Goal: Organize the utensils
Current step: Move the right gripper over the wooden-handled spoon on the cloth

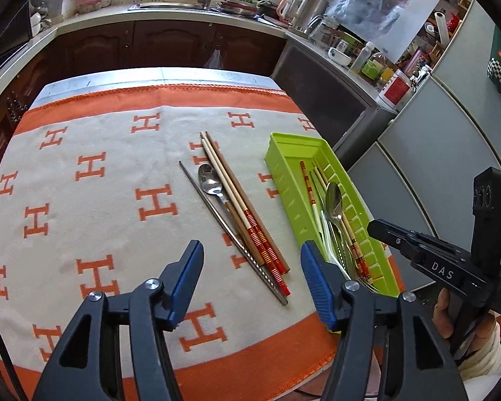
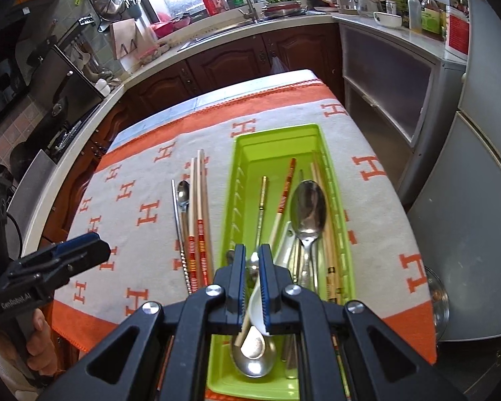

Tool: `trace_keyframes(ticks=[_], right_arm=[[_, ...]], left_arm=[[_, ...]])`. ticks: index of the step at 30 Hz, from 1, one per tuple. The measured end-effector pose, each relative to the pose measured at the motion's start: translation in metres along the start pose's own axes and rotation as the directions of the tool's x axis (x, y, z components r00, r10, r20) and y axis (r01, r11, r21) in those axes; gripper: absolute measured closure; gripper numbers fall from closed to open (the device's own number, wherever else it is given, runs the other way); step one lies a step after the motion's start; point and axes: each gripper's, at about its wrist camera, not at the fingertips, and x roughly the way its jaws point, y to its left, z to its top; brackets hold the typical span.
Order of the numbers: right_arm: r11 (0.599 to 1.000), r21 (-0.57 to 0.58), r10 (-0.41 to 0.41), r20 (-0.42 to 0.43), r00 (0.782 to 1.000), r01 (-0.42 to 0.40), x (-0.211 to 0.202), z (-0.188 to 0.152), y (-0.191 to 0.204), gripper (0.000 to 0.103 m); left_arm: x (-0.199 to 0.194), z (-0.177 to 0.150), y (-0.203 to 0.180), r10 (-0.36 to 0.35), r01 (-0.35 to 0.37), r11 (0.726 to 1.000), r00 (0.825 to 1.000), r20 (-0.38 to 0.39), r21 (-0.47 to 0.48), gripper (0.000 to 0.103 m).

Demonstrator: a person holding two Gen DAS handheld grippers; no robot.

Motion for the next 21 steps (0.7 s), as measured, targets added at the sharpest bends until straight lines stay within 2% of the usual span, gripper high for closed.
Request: trace_keyframes(ticks=[10,18,21], right_arm=[[0.995,-0.043,0.088,-0.008,0.996,-0.088,0.007,0.006,0.035,0.095],[0.993,-0.091,0.077,-0.034,0.996,-0.080,0.027,0.015,0.054,0.095],[0.992,-0.106,0.067,-0.060,0.996,-0.073,0.038,0.016,0.058,0.095]], left_arm=[[-0.005,-0.006,0.025,0.041,-0.040,0.997,0.999,0.017,-0.061,0.044],[0.003,-0.010,0.031,0.088,-0.088,0.995,0.996,-0.004,-0.054,0.043],[0.006,-0.011,0.034,0.107,-0.107,0.993,0.994,-0.006,-0.050,0.036]])
